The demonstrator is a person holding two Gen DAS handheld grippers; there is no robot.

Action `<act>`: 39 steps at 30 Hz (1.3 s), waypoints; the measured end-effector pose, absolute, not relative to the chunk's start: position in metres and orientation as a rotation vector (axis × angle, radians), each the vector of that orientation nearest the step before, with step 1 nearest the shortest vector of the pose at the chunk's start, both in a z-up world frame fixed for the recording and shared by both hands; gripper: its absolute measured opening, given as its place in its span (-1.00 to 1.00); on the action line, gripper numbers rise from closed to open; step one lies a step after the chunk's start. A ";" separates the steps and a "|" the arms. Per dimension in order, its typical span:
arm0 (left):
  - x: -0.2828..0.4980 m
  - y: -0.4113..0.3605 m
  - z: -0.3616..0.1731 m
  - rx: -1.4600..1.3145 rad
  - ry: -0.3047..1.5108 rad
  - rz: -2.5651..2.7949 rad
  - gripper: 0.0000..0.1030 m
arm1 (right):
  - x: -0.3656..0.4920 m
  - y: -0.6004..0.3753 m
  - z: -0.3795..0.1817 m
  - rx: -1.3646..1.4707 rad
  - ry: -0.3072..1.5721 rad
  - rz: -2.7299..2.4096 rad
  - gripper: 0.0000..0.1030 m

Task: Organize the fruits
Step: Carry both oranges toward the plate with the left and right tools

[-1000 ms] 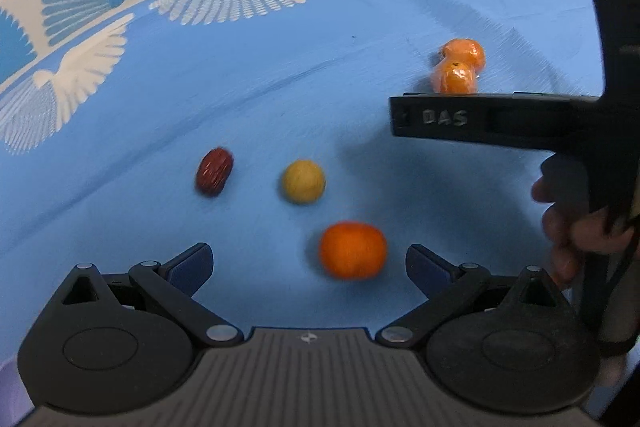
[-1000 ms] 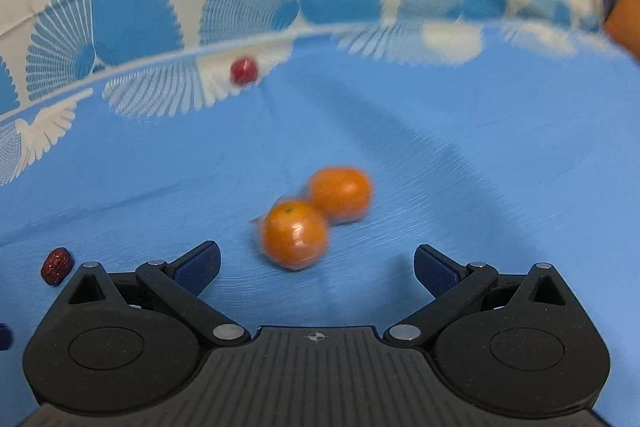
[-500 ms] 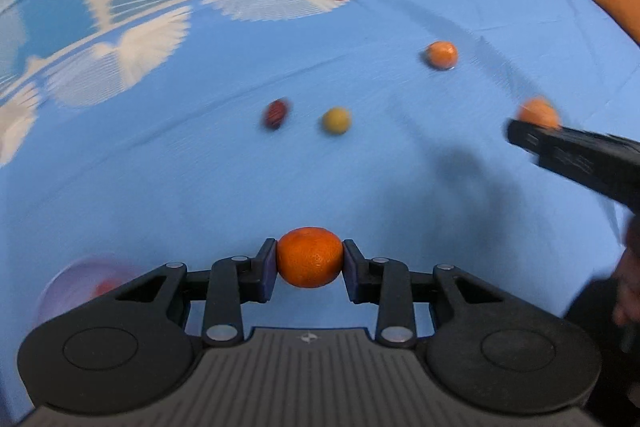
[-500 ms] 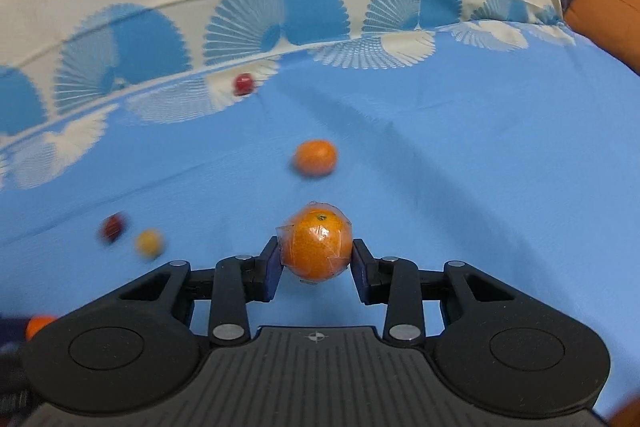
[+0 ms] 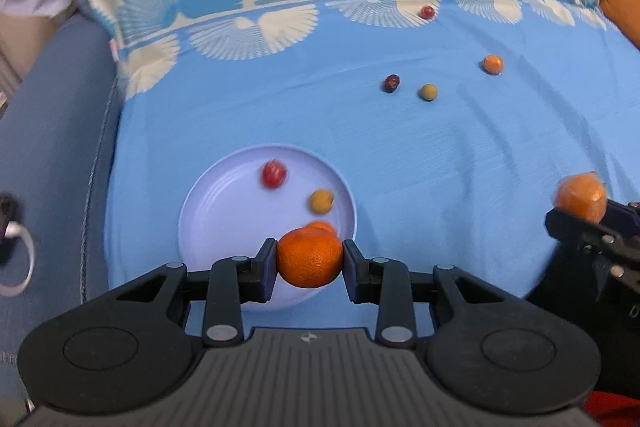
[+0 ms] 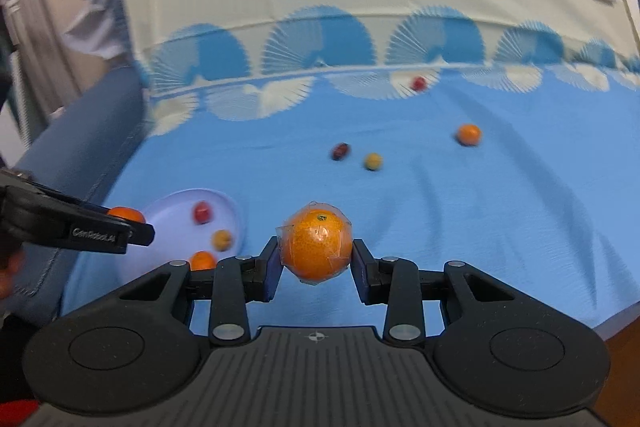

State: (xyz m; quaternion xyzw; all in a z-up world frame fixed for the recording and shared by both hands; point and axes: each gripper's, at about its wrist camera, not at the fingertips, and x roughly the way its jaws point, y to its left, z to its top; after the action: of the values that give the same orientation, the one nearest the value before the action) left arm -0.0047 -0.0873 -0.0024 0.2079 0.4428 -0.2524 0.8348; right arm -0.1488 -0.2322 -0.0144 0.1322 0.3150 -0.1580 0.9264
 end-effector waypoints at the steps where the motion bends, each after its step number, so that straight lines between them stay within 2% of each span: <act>1: -0.010 -0.081 -0.001 0.434 0.935 -0.533 -0.28 | -0.151 -0.224 -0.012 0.257 0.642 -0.310 -0.26; 11: -0.044 -0.040 0.008 0.398 0.914 -0.510 -0.28 | -0.168 -0.162 -0.001 0.128 0.647 -0.209 -0.26; 39: -0.050 -0.004 0.026 0.318 0.878 -0.457 -0.28 | -0.173 -0.145 0.006 0.073 0.640 -0.200 -0.26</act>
State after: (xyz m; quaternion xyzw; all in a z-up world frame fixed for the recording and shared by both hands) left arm -0.0495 -0.0036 0.0256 0.1521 0.4197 -0.2183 0.8678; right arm -0.1733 -0.1448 0.0063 0.0357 0.3141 -0.0979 0.9437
